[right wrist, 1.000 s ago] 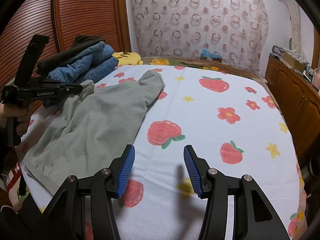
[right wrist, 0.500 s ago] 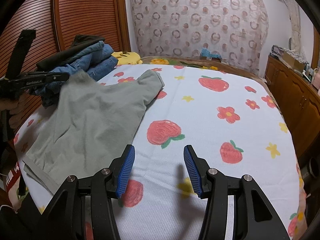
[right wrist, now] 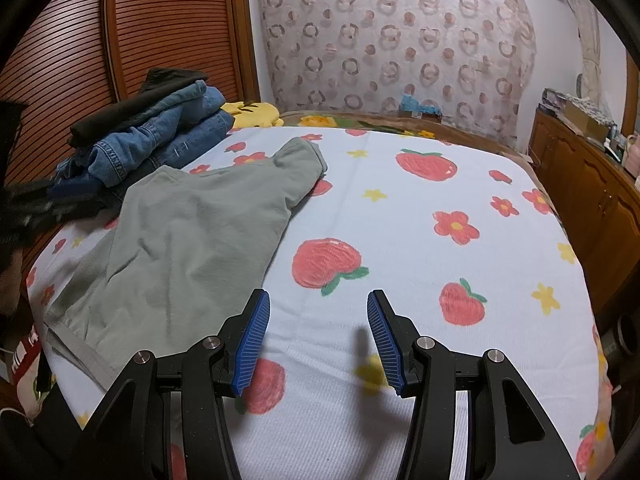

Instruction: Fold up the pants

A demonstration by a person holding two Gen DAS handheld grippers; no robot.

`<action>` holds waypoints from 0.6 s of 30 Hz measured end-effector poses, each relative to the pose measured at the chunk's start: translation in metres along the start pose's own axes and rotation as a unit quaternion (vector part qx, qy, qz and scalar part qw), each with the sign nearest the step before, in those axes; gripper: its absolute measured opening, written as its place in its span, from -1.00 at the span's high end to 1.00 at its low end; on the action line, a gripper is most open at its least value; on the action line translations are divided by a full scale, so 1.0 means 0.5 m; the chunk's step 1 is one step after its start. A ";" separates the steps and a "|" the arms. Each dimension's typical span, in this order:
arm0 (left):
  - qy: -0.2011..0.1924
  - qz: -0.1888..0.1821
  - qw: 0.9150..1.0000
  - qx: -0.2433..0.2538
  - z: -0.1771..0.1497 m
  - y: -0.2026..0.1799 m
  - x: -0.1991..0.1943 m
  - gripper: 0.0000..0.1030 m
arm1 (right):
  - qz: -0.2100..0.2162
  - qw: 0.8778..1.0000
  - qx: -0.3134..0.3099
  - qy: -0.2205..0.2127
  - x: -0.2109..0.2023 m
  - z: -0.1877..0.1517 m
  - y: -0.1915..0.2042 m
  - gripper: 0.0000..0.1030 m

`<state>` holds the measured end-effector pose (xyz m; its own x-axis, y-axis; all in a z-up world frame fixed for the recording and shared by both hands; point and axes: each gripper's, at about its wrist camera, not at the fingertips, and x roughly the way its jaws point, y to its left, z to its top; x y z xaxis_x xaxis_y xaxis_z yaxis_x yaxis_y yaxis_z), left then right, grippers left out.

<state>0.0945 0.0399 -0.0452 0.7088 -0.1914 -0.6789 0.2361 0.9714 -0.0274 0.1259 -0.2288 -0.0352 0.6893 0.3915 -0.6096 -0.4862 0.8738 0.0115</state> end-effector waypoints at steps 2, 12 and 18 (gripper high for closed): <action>0.006 -0.002 1.000 -0.006 -0.024 -0.004 -0.008 -0.07 | 0.000 1.000 0.000 0.000 0.000 0.000 0.000 -0.03; 0.043 -0.027 0.998 -0.036 -0.124 -0.019 -0.044 0.24 | -0.001 1.000 0.001 0.001 0.001 -0.002 0.001 -0.03; 0.059 -0.035 0.997 -0.044 -0.153 -0.023 -0.049 0.38 | -0.001 1.000 0.001 0.001 0.000 -0.003 0.001 -0.03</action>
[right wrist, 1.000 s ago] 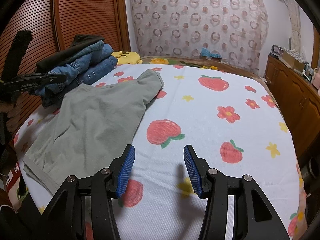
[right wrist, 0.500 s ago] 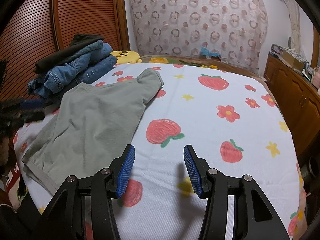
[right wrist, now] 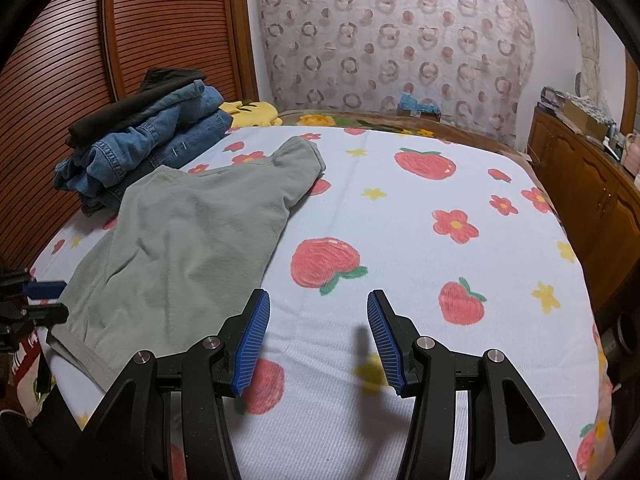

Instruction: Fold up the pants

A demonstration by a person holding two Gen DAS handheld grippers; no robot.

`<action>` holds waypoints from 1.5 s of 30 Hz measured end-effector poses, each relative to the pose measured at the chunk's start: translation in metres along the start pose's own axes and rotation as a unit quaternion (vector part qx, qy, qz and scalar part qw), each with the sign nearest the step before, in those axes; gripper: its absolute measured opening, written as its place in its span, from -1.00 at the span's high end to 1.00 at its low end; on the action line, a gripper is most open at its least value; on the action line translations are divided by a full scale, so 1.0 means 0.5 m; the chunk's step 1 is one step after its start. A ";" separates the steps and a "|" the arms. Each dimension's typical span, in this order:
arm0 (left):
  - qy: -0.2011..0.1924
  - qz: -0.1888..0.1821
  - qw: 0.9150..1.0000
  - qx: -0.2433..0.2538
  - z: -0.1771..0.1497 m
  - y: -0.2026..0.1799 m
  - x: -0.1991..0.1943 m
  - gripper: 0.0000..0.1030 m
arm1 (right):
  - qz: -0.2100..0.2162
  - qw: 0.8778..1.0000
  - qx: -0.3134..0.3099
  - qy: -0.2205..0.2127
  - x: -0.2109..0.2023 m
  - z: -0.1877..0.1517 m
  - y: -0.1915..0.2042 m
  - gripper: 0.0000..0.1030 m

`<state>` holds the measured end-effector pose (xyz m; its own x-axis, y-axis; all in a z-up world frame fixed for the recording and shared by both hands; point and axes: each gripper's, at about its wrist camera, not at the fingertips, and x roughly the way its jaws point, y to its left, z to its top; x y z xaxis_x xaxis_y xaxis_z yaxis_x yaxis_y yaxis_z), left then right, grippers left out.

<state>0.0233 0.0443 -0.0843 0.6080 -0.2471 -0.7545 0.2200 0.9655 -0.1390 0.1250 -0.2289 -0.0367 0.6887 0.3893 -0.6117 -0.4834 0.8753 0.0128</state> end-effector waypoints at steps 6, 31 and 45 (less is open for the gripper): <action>-0.014 -0.002 1.000 0.012 -0.006 -0.020 -0.023 0.85 | 0.000 1.000 0.001 0.001 -0.001 -0.001 0.001 -0.03; -0.011 -0.011 1.000 0.013 -0.031 -0.029 -0.042 0.54 | 0.067 0.997 -0.038 0.010 -0.132 -0.068 0.073 -0.03; -0.018 -0.030 0.999 0.000 -0.028 -0.024 -0.045 0.85 | 0.074 0.995 -0.059 0.020 -0.118 -0.070 0.093 0.74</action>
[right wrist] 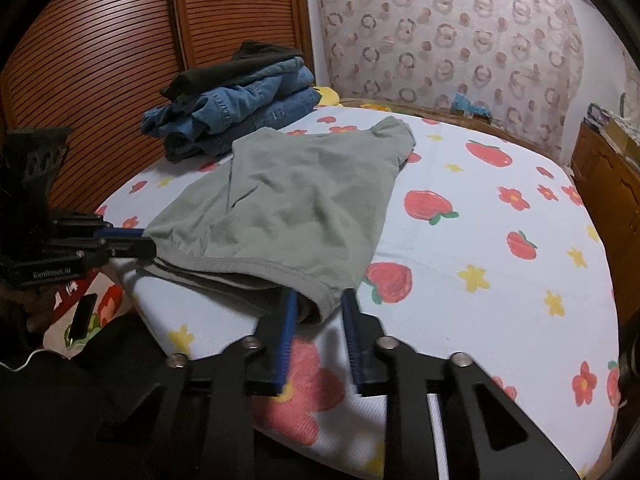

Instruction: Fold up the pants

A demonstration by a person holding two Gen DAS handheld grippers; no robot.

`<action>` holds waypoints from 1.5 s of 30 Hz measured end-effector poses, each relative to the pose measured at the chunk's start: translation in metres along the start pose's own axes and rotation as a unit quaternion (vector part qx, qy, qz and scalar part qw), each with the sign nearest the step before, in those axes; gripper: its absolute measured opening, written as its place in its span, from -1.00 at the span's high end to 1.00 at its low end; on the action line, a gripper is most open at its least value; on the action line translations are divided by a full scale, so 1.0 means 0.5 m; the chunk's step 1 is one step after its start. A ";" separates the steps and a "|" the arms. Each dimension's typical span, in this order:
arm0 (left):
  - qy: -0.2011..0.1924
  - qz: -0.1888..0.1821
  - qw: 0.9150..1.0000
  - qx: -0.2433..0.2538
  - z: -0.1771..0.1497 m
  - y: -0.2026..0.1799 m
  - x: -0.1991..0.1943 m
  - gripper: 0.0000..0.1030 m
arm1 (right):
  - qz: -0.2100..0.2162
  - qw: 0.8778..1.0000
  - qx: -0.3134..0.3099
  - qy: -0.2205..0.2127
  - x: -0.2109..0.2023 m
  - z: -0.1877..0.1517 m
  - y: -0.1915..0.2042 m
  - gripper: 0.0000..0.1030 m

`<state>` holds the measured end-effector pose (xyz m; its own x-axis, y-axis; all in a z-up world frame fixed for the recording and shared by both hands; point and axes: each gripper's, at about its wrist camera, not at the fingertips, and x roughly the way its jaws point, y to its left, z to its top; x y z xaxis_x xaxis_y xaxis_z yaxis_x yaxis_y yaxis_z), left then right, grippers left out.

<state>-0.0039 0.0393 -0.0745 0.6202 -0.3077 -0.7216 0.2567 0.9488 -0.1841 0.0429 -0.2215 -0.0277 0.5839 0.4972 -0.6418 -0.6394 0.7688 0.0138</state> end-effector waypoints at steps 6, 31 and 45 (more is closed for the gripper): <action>-0.016 -0.002 1.000 0.007 0.010 -0.010 -0.035 0.86 | -0.002 1.000 -0.009 -0.006 -0.010 0.000 0.006 0.95; 0.003 0.022 1.000 -0.007 -0.013 0.007 -0.012 0.05 | 0.002 1.000 0.008 0.006 0.004 -0.010 0.012 0.32; 0.007 0.033 0.999 -0.030 -0.016 0.025 0.007 0.05 | -0.008 1.000 0.017 0.004 0.021 -0.004 0.013 0.82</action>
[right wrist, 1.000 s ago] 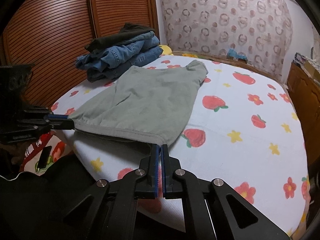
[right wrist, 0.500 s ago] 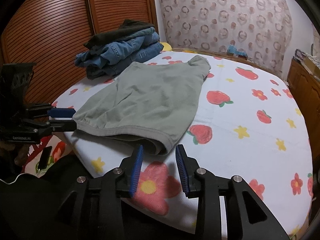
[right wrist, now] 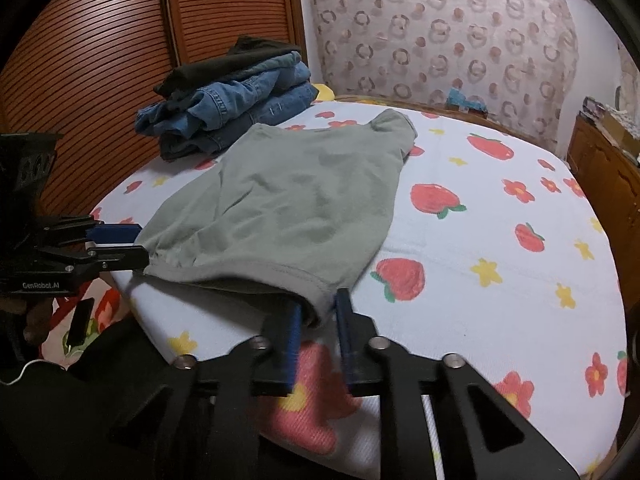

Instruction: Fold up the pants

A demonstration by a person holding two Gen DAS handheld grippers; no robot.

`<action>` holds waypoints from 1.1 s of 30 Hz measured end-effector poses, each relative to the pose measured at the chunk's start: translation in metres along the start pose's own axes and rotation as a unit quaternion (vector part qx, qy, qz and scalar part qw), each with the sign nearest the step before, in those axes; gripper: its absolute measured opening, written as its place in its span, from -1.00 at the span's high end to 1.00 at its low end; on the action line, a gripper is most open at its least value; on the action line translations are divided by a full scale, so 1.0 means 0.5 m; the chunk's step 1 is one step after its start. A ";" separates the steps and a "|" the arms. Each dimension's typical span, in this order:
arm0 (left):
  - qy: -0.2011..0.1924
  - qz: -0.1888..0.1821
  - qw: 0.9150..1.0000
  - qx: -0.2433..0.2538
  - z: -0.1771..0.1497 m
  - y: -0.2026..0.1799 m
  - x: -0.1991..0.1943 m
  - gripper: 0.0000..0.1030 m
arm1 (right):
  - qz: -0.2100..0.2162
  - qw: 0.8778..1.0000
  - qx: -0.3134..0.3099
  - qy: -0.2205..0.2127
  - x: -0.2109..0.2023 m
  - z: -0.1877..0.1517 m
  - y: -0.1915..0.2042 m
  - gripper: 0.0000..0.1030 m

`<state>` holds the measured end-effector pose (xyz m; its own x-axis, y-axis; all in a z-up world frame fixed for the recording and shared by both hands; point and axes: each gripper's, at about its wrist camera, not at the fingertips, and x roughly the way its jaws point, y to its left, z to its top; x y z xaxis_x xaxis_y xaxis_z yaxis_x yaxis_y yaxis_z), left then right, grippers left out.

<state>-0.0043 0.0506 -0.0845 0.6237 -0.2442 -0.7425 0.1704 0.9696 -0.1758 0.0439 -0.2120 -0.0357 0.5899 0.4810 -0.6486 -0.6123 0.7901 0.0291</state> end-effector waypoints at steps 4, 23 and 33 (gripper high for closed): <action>0.001 0.001 1.000 0.001 -0.001 -0.001 -0.001 0.05 | 0.008 1.000 0.000 -0.005 -0.016 -0.002 -0.001 0.87; -0.034 0.011 0.999 0.002 0.071 0.006 0.002 0.05 | 0.006 1.000 0.007 0.006 -0.020 -0.015 -0.004 0.88; 0.003 0.064 0.998 0.003 0.053 0.044 0.053 0.05 | 0.009 1.000 0.014 0.008 -0.018 -0.019 -0.009 0.88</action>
<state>0.0359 0.0652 -0.0909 0.6363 -0.1176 -0.7624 0.0940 0.9928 -0.0747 0.0365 -0.2233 -0.0373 0.5701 0.4899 -0.6595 -0.6079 0.7916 0.0625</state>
